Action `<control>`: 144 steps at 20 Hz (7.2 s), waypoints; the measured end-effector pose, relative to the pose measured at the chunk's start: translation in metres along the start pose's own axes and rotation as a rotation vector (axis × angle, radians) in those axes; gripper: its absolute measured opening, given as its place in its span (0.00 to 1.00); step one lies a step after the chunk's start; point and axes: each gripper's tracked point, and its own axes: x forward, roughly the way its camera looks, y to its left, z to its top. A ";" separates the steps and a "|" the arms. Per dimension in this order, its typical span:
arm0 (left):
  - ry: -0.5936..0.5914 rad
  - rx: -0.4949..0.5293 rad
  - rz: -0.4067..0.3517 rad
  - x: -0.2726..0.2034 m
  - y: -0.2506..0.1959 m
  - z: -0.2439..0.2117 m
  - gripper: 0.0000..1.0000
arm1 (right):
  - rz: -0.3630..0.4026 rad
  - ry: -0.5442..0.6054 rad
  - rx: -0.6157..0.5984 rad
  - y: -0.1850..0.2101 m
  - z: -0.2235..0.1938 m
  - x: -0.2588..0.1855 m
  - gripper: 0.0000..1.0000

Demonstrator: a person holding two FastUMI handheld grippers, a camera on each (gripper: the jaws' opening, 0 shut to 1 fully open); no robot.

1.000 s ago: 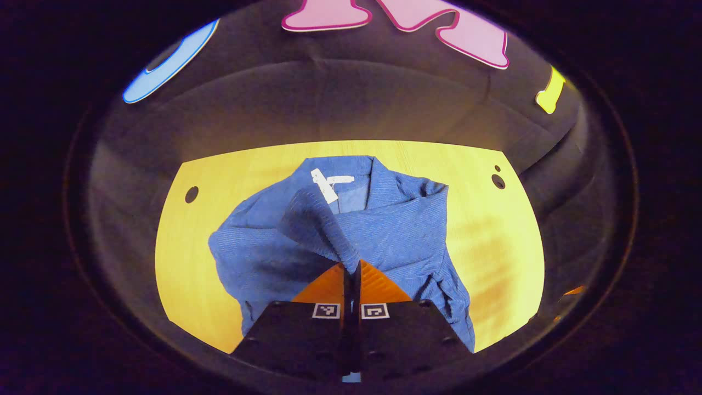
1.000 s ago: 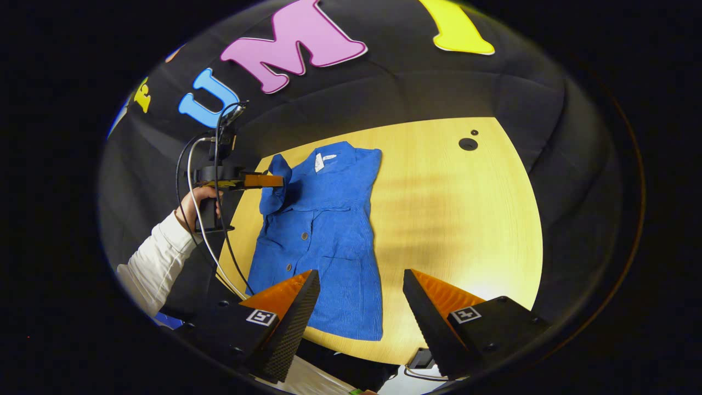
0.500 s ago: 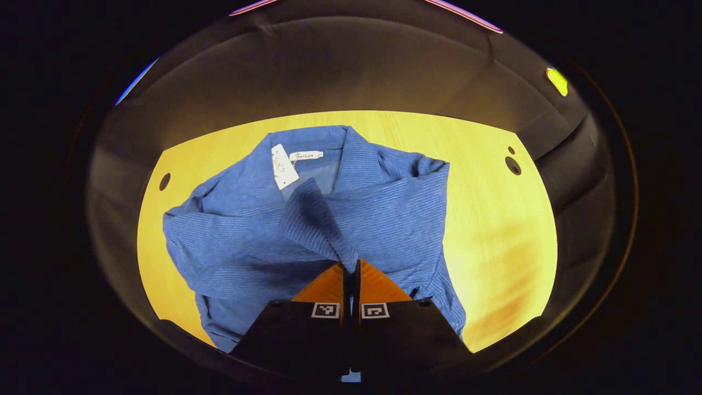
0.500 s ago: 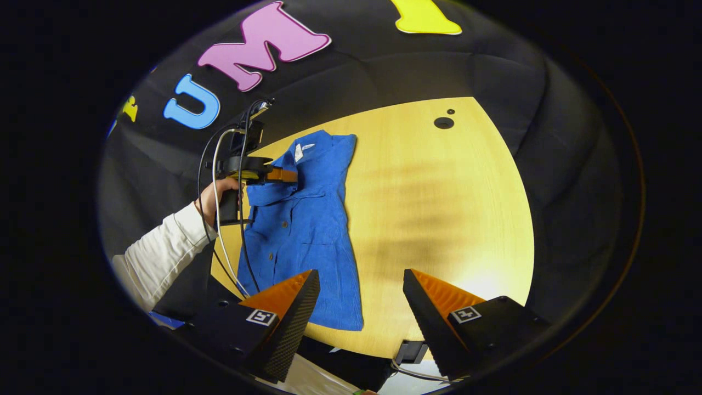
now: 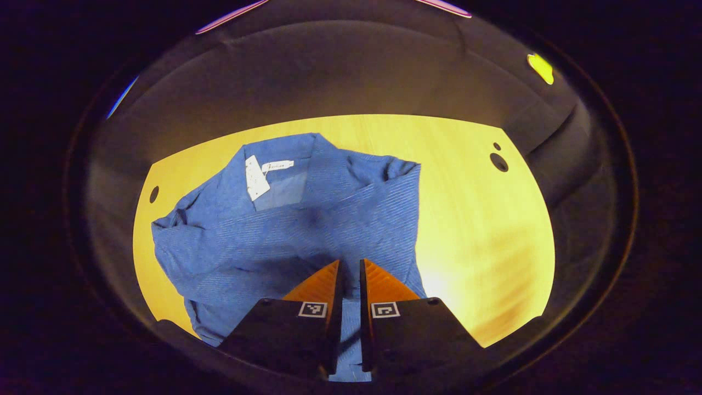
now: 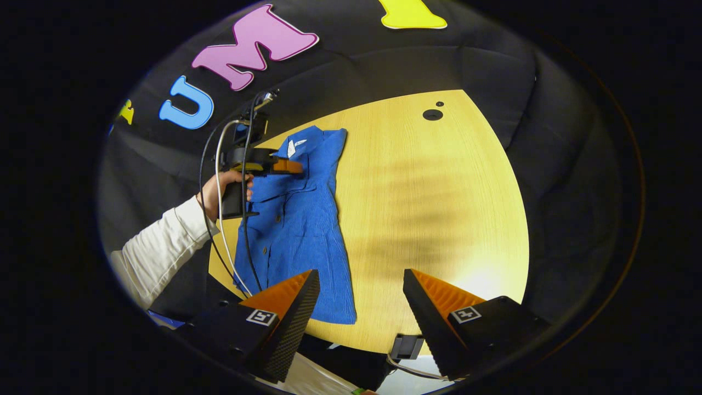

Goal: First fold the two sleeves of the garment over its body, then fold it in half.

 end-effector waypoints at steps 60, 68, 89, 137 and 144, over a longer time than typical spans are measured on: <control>0.496 -0.210 -0.003 -0.081 0.229 -0.390 0.51 | -0.359 0.362 -0.174 0.039 -0.159 0.170 0.99; 0.375 -0.222 -0.076 -0.078 0.218 -0.385 0.01 | -0.188 0.360 0.018 0.061 -0.162 0.172 0.05; 0.040 -0.240 -0.315 -0.157 0.226 -0.125 0.01 | -0.019 -0.217 0.112 0.184 0.128 0.130 0.05; -0.538 -0.165 0.152 -0.198 0.251 -0.002 0.84 | 0.094 -0.693 -0.109 0.197 0.329 0.110 0.97; -0.753 -0.155 0.184 -0.312 0.219 -0.066 0.84 | -0.046 -0.833 -0.285 0.246 0.251 0.011 0.98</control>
